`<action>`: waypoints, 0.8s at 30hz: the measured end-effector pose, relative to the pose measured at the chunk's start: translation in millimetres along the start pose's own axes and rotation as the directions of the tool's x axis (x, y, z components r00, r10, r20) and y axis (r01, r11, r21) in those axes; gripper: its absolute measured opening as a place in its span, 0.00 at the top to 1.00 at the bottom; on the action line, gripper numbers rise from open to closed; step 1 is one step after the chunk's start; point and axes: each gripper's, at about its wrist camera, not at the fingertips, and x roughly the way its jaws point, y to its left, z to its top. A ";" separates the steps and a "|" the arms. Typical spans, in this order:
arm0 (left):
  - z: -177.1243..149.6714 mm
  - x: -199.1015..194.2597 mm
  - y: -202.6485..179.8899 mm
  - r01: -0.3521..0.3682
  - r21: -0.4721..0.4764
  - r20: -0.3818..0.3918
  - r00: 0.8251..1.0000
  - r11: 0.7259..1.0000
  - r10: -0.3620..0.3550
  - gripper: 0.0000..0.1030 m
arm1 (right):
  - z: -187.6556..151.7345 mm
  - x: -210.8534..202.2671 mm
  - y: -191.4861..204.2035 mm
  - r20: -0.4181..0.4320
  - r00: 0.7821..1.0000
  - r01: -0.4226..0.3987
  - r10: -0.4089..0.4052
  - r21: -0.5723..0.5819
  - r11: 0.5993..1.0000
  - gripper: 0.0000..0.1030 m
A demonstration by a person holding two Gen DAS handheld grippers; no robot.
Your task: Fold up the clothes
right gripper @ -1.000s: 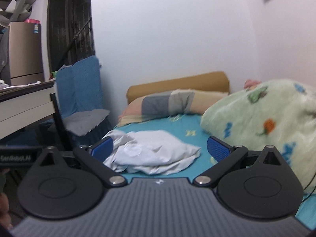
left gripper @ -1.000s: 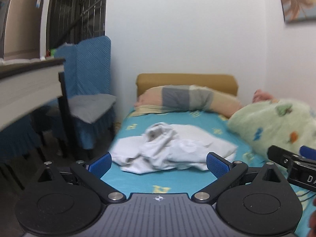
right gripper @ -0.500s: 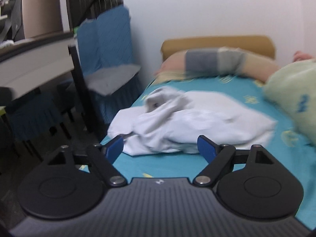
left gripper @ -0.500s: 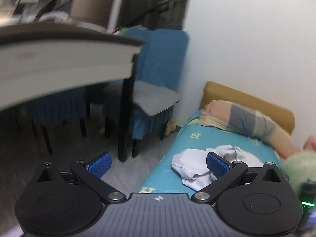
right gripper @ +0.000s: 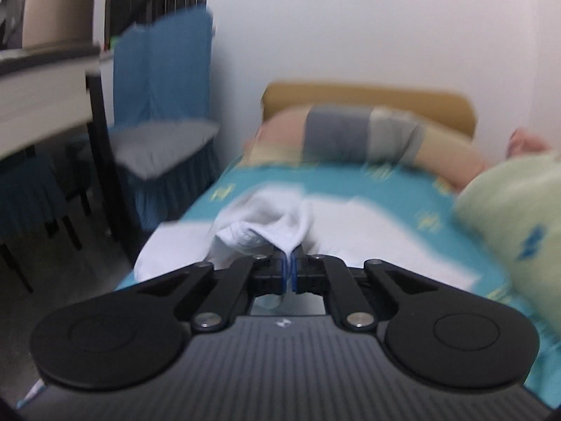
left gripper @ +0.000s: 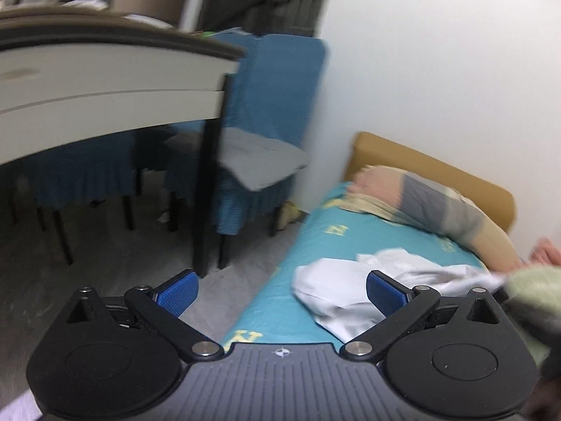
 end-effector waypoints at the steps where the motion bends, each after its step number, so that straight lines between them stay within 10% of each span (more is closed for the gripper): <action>1: -2.3 -3.8 -6.8 0.031 0.034 -0.003 1.000 0.999 -0.031 0.00 | 6.2 -15.9 -12.8 0.017 1.000 -0.005 0.005 0.017 1.000 0.95; 11: -63.1 -39.1 -100.5 0.232 0.471 -0.132 0.972 0.851 -0.193 0.00 | 14.8 -138.2 -111.6 0.113 0.994 -0.005 -0.003 0.070 0.998 0.95; 16: -98.9 -40.8 -144.4 0.258 0.596 -0.175 0.966 0.761 -0.190 0.00 | -23.8 -131.0 -161.3 -0.095 0.995 0.053 -0.033 0.210 0.976 0.93; 24: -144.7 5.1 -186.8 0.234 0.786 -0.190 0.972 0.572 -0.137 0.22 | -95.0 -64.7 -212.9 -0.462 0.886 0.225 0.030 0.486 0.845 0.88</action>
